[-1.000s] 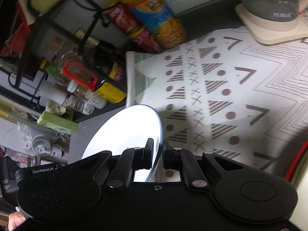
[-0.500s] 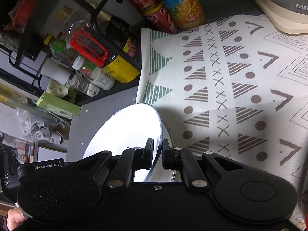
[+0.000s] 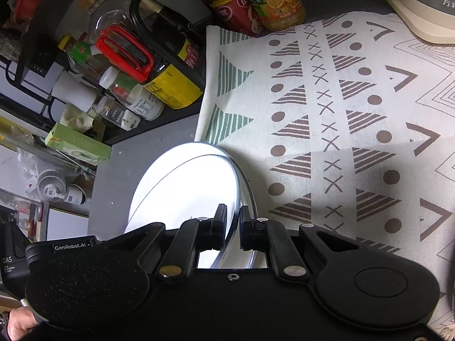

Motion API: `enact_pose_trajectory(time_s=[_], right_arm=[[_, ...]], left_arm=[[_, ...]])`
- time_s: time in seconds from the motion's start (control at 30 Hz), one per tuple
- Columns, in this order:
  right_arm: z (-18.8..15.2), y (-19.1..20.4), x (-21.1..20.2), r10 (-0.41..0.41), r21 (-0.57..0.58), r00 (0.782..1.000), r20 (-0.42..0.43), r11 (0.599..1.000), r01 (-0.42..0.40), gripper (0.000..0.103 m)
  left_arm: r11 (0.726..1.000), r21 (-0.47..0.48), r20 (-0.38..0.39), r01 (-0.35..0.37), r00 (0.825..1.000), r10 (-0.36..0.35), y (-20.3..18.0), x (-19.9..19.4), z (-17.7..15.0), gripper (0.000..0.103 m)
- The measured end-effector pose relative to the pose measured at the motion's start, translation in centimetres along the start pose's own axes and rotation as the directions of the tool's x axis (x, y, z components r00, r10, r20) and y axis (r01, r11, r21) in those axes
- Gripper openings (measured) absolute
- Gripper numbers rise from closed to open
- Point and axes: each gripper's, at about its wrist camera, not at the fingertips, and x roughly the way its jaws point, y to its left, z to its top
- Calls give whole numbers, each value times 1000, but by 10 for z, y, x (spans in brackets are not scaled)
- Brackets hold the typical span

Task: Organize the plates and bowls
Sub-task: 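Lower the 'BAKERY' plate onto the stacked white plates with both tools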

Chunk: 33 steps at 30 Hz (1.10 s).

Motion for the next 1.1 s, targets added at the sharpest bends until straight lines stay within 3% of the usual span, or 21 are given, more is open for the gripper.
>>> enact_pose_trajectory(time_s=[0.37,1.1], right_arm=[[-5,-5,6,-5,7,1000,-14,1000,5,9],[-8,-9,23,23,60,1000,10,998,-23,5]], left_arm=[[1000,0,-3,-13,1000,13,5,6,-3,8],[992,48,17,-114,993,114,5,10,1,11]])
